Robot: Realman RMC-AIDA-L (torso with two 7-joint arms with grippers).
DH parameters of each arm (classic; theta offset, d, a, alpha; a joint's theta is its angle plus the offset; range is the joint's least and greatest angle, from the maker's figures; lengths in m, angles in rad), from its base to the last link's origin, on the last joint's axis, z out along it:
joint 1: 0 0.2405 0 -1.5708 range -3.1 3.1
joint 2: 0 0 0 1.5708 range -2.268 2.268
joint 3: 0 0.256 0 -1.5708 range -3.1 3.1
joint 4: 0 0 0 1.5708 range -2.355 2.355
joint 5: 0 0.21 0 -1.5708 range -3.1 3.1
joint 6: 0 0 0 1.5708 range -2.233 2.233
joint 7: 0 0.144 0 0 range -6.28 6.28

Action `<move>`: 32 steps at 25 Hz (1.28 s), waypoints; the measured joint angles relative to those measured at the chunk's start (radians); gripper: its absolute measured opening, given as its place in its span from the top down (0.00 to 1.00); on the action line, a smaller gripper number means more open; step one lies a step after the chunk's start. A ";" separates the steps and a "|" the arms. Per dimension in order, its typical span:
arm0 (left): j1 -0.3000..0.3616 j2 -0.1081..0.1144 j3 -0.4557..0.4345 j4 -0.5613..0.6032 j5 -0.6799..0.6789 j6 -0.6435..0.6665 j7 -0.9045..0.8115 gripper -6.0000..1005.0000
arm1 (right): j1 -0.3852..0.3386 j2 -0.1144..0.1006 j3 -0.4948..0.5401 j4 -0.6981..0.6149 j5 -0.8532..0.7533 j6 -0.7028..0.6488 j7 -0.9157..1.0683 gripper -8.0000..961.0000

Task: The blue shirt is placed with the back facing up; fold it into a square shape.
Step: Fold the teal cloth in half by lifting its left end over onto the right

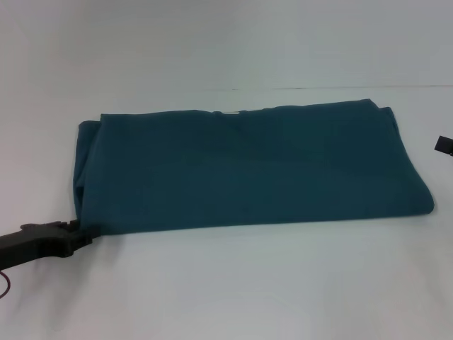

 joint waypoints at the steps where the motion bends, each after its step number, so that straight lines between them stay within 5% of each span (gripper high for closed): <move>1: 0.000 0.000 0.000 0.000 0.000 0.000 0.000 0.38 | -0.001 0.000 0.000 0.001 0.000 0.000 -0.001 0.32; 13: -0.004 0.003 0.001 0.021 0.005 -0.009 -0.005 0.99 | -0.008 -0.001 -0.003 0.004 -0.007 0.005 -0.006 0.32; 32: -0.021 0.006 -0.006 0.045 -0.005 -0.004 -0.012 0.99 | -0.021 0.002 -0.011 0.008 -0.149 0.082 0.076 0.32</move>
